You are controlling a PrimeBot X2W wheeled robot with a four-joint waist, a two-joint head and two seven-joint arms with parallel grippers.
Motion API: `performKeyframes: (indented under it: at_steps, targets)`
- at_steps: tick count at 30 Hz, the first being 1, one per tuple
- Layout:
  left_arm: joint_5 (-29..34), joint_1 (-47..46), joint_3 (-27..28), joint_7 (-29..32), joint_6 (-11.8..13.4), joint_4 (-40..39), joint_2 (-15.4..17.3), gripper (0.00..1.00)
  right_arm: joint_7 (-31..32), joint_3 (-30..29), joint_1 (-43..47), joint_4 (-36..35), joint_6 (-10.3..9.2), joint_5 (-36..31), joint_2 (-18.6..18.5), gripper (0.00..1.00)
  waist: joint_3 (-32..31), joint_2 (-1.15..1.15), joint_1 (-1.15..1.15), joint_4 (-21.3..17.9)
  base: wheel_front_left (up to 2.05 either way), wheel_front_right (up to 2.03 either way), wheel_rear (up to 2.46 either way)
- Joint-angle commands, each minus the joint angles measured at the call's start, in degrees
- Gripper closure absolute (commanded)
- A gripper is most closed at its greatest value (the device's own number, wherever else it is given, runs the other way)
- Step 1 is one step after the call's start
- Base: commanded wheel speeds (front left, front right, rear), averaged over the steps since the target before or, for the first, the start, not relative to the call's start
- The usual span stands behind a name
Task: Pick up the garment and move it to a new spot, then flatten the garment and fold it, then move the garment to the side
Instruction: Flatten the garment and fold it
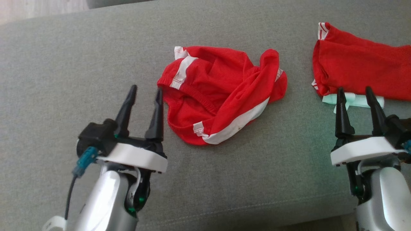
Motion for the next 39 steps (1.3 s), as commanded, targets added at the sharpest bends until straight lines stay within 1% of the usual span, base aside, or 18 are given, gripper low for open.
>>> performKeyframes:
  at_steps: [1, 3, 7, 9, 13, 16, 18, 25, 33, 39]
  targets:
    - [0.87, -2.02, 1.11, -0.7, -0.74, -1.25, 0.41, 0.0, 0.0, 1.6, -0.77, -2.6, 0.21, 1.14, -0.14, 0.0, 0.45, 0.0, 0.0, -0.37, 0.0, 0.0, 0.0]
    - [1.47, -2.64, 0.2, -0.7, -1.57, -0.37, 0.41, 0.0, 0.09, 1.53, -0.64, -2.89, 0.21, 1.64, -0.13, 0.0, 0.7, 0.0, 0.0, -0.59, 0.0, 0.0, 0.0]
    - [2.83, -4.21, -3.09, -0.66, -4.37, 2.68, 0.44, 0.0, 0.11, 1.43, -0.52, -3.01, 0.21, 2.04, -0.12, 0.0, 0.99, 0.0, 0.0, -0.95, 0.0, 0.0, 0.0]
    - [3.14, -4.98, -5.25, 0.43, -5.58, 4.4, 0.68, 0.0, 0.06, 1.44, -0.46, -2.85, 0.21, 2.17, -0.12, 0.0, 1.08, 0.0, 0.0, -1.06, 0.0, 0.0, 0.0]
    - [4.02, -6.76, -8.82, 2.81, -6.86, 6.99, 1.75, 0.0, -0.02, 1.55, -0.5, -2.44, 0.21, 2.42, -0.11, 0.0, 1.28, 0.0, 0.0, -1.25, 0.0, 0.0, 0.0]
    - [4.6, -7.63, -9.99, 4.25, -7.07, 8.23, 2.33, 0.0, -0.09, 1.69, -0.54, -2.23, 0.21, 2.49, -0.11, 0.0, 1.36, 0.0, 0.0, -1.33, 0.0, 0.0, 0.0]
    - [6.72, -9.09, -11.96, 6.96, -7.2, 10.12, 3.86, 0.0, -0.24, 1.96, -0.67, -1.91, 0.21, 2.64, -0.11, 0.0, 1.45, 0.0, 0.0, -1.53, 0.0, 0.0, 0.0]
    - [8.98, -11.53, -16.04, 11.1, -7.73, 12.11, 7.1, 0.0, -0.58, 2.12, -0.82, -1.29, 0.21, 2.93, -0.11, 0.0, 1.7, 0.0, 0.0, -1.9, 0.0, 0.0, 0.0]
    - [9.45, -14.59, -20.75, 14.34, -8.08, 13.46, 9.94, 0.0, -0.83, 2.66, -1.25, -0.73, 0.21, 3.14, -0.11, 0.0, 2.17, 0.0, 0.0, -2.46, 0.0, 0.0, 0.0]
    - [8.45, -16.03, -22.84, 15.43, -8.14, 14.31, 11.44, 0.0, -0.92, 2.94, -1.34, -0.3, 0.21, 3.11, -0.11, 0.0, 2.38, 0.0, 0.0, -3.08, 0.0, 0.0, 0.0]
